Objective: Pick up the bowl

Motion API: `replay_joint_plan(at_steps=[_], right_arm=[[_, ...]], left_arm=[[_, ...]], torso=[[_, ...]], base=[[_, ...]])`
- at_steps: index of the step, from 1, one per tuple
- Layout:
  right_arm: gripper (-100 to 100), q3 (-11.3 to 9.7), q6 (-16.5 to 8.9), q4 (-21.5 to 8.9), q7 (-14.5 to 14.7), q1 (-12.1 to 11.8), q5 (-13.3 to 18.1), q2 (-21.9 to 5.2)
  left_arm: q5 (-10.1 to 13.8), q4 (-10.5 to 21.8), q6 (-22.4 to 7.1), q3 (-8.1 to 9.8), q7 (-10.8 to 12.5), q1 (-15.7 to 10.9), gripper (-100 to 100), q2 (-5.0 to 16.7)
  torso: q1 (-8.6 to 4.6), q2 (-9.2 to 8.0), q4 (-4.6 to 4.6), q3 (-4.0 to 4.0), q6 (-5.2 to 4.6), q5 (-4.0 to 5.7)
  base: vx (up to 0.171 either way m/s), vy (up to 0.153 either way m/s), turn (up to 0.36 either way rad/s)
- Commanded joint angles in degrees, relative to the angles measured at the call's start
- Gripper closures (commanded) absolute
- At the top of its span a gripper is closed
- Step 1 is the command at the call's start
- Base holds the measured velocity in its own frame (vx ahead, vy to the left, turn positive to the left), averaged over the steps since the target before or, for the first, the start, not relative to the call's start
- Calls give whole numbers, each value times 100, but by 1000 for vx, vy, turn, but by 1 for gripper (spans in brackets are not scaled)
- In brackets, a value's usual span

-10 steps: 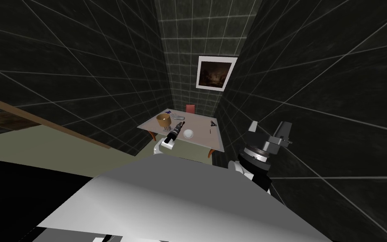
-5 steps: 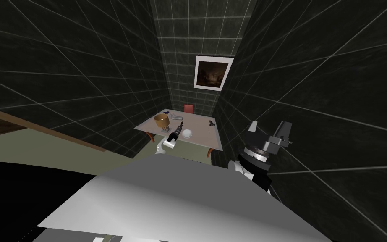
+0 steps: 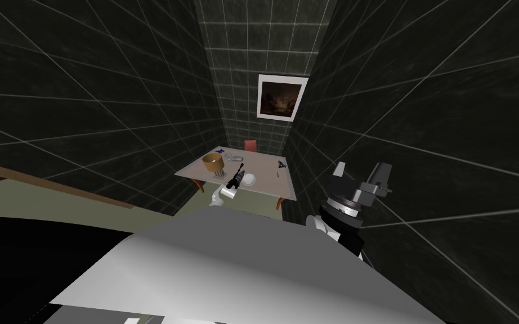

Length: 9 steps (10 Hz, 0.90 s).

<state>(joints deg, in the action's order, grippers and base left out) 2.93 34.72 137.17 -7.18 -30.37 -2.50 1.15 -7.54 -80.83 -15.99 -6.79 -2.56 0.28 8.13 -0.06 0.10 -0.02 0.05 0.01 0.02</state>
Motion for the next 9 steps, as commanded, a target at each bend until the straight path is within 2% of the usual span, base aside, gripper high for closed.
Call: replay_joint_plan(at_steps=[1, 2, 3, 9], right_arm=[[0, 0, 0, 0, 0, 0, 0, 0], [0, 0, 0, 0, 0, 0, 0, 0], [0, 0, 0, 0, 0, 0, 0, 0], [0, 0, 0, 0, 0, -1, 0, 0]], left_arm=[[15, 112, -174, 10, -45, -25, -100, -18], [55, 276, -349, 37, -98, -79, -100, -34], [55, 276, -349, 37, -98, -79, -100, -34], [305, 1104, -1266, 234, -400, -299, -100, -115]], torso=[[0, 0, 0, 0, 0, 0], [3, -2, 0, -1, 3, 0], [4, -3, 0, -1, 1, -1], [2, 14, -3, 8, 2, 0]], base=[[20, -8, -37], [18, -6, -60], [15, -4, -40], [48, -10, -103]])
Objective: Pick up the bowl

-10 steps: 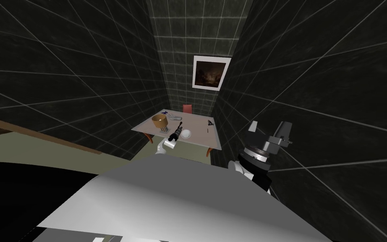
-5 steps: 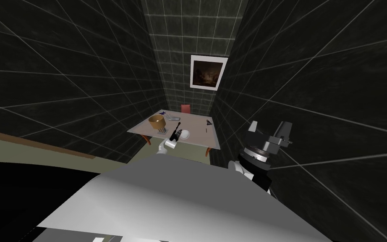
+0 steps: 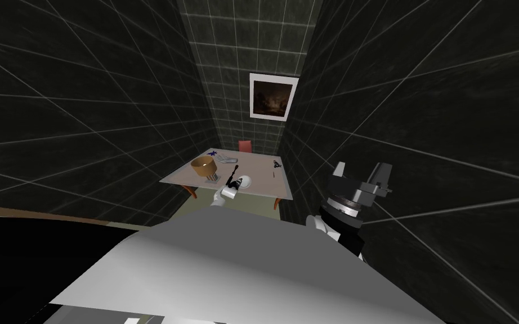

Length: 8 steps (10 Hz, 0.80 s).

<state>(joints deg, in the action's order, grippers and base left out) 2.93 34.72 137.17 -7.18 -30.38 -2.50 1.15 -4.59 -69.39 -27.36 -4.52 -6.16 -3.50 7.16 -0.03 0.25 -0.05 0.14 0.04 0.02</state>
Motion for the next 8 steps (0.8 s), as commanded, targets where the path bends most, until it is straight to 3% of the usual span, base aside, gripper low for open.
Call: replay_joint_plan(at_steps=[1, 8], right_arm=[[0, 0, 0, 0, 0, 0, 0, 0], [0, 0, 0, 0, 0, 0, 0, 0]], left_arm=[[46, 76, -257, 34, -83, 56, -100, -18], [188, 757, -889, 106, -281, 99, -100, 57]], torso=[[0, 0, 0, 0, 0, 0], [4, 3, 0, 1, 2, 0]], base=[[67, -3, -101], [74, -2, -71]])
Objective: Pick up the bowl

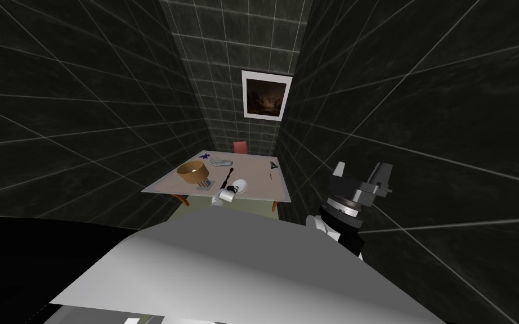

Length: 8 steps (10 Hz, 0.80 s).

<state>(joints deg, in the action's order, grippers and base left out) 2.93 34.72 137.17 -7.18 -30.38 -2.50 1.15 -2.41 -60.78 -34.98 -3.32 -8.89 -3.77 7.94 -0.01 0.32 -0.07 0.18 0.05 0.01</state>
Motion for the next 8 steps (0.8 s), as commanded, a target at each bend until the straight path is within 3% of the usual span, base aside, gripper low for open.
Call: replay_joint_plan(at_steps=[1, 2, 3, 7, 8], right_arm=[[0, 0, 0, 0, 0, 0, 0, 0], [0, 0, 0, 0, 0, 0, 0, 0], [0, 0, 0, 0, 0, 1, 0, 0], [0, 0, 0, 0, 0, 0, 0, 0], [0, 0, 0, 0, 0, 0, 0, 0]], left_arm=[[0, 0, 0, 0, 0, 0, -100, 0], [5, 44, 13, 2, -5, -7, 0, 4], [-14, 228, 189, 14, 17, -21, -100, 0], [-52, 607, 543, 40, 60, -50, -100, -6], [-34, 539, 480, 33, 47, -36, -100, 3]], torso=[[0, 0, 0, 0, 0, 0], [-1, -13, 3, -7, 0, 1], [-1, -25, 6, -14, 0, 1], [1, -15, 4, -9, 0, 0], [2, -18, 4, -10, 0, 0]], base=[[40, -4, -7], [7, 0, 2], [29, -2, -16], [46, 3, -13], [15, 2, -1]])
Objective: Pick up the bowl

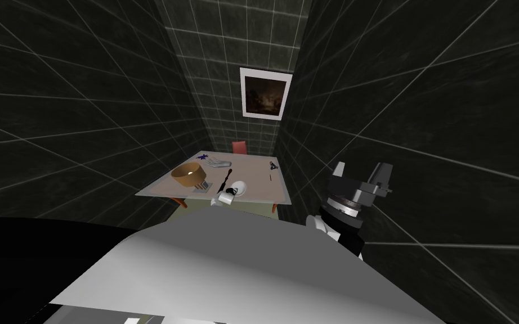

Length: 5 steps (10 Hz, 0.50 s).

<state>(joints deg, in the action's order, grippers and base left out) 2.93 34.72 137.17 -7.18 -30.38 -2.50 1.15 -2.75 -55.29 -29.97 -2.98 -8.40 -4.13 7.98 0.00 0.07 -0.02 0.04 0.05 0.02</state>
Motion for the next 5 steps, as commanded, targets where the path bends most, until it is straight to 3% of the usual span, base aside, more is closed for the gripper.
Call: replay_joint_plan(at_steps=[1, 5], right_arm=[[0, 0, 0, 0, 0, 0, 0, 0], [0, 0, 0, 0, 0, 0, 0, 0]], left_arm=[[0, 0, 0, 0, 0, 0, 100, 0], [2, 1, -7, 2, 4, 2, 100, -1]], torso=[[0, 0, 0, 0, 0, 0], [-3, -10, 4, -7, -2, 2]], base=[[0, 0, 0], [-1, 0, 3]])
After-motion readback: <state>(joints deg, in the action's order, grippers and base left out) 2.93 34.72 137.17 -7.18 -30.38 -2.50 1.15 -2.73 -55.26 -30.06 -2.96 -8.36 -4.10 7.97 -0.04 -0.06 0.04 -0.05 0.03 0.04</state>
